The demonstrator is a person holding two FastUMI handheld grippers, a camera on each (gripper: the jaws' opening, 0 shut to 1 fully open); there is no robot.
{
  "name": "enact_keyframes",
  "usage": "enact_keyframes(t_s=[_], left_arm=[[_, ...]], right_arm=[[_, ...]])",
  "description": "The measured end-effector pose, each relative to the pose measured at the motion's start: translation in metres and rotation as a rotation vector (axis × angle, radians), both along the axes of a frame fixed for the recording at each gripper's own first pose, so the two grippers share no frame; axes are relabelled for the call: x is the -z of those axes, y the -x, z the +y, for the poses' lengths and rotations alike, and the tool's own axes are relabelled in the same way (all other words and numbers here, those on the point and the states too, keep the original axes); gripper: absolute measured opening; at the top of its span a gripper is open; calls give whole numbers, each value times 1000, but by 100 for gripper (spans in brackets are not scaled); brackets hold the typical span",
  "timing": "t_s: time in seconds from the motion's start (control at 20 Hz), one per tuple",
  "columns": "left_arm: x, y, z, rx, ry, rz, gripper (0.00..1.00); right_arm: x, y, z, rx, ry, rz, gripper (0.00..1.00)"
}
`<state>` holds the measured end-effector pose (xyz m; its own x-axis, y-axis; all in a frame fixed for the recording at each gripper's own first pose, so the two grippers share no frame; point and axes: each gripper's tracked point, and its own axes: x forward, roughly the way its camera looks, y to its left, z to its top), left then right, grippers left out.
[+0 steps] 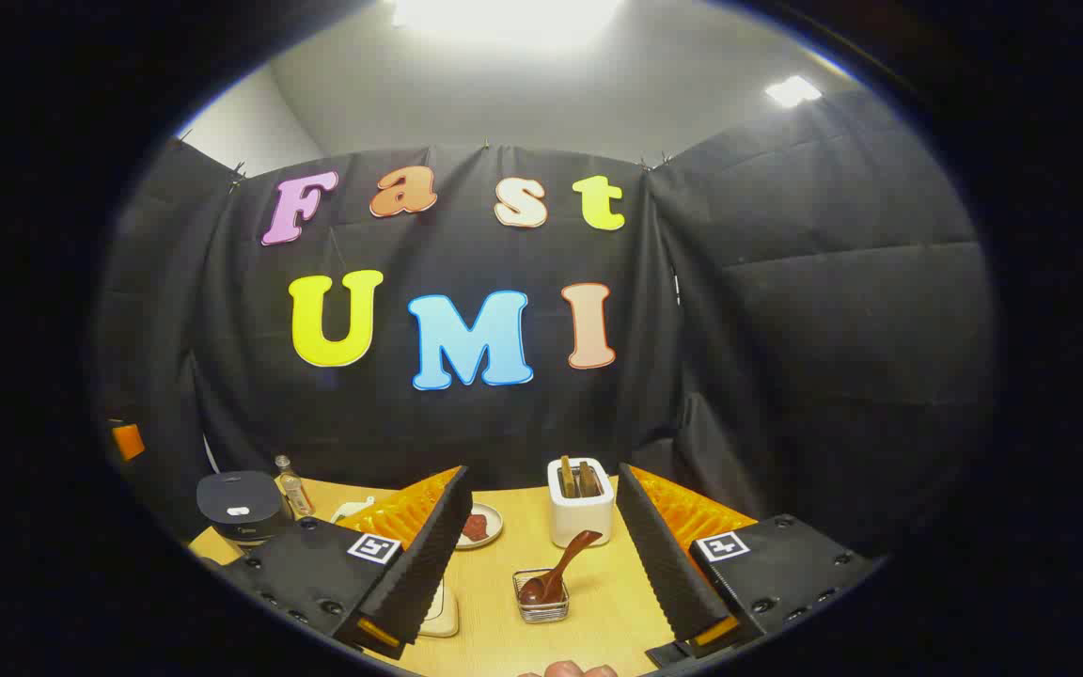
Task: Close the left gripper, press the button to open the rice cooker; take a wooden spoon from the chopstick holder with the right hand, scoop a spoonful of rice and pour it into the rice cooker, then put the wooden spoon back into the chopstick holder.
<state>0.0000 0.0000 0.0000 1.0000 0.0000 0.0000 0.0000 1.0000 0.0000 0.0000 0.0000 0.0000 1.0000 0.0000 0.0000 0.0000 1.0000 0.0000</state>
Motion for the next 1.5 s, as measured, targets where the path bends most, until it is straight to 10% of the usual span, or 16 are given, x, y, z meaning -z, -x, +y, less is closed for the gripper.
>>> enact_keyframes(t_s=[0.55,1.5], left_arm=[[24,23,-43,-133,-72,52,98],[36,-21,-30,-61,-52,87,99]], right_arm=[[28,-16,-25,-146,0,66,98],[50,-17,-37,-20,17,142,98]])
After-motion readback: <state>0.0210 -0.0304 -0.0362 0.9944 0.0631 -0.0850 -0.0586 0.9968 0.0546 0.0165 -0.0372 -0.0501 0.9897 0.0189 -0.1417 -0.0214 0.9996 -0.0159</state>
